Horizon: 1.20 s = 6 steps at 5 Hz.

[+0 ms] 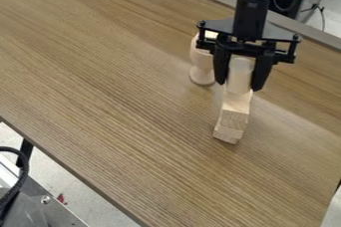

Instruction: Put a cylinder on top of the block

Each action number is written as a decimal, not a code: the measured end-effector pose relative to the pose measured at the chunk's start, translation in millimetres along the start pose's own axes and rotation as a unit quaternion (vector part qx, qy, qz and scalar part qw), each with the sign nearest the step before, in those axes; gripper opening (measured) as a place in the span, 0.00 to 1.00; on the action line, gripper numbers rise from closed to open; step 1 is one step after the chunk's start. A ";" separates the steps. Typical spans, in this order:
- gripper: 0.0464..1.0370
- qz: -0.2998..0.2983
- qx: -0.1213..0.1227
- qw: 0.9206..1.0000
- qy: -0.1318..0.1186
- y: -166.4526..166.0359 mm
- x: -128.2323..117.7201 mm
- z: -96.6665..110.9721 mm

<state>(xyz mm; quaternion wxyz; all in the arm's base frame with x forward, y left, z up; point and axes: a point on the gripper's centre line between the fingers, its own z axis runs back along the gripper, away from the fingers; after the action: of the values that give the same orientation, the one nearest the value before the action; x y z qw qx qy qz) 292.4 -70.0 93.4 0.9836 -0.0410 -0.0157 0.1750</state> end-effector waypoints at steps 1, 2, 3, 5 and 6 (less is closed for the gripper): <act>0.52 0.001 -0.001 1.000 0.000 -0.4 0.4 -1.4; 0.52 -0.005 0.003 1.000 -0.008 -1.5 1.4 -1.1; 0.57 -0.006 0.013 1.000 -0.002 0.7 1.8 -7.0; 0.97 -0.014 0.016 1.000 -0.005 -0.1 4.4 -3.0; 0.96 -0.013 0.008 1.000 -0.012 -4.5 9.0 2.7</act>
<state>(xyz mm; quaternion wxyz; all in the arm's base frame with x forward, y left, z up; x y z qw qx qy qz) 302.3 -70.9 96.7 0.9859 -0.0303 -0.0270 0.1624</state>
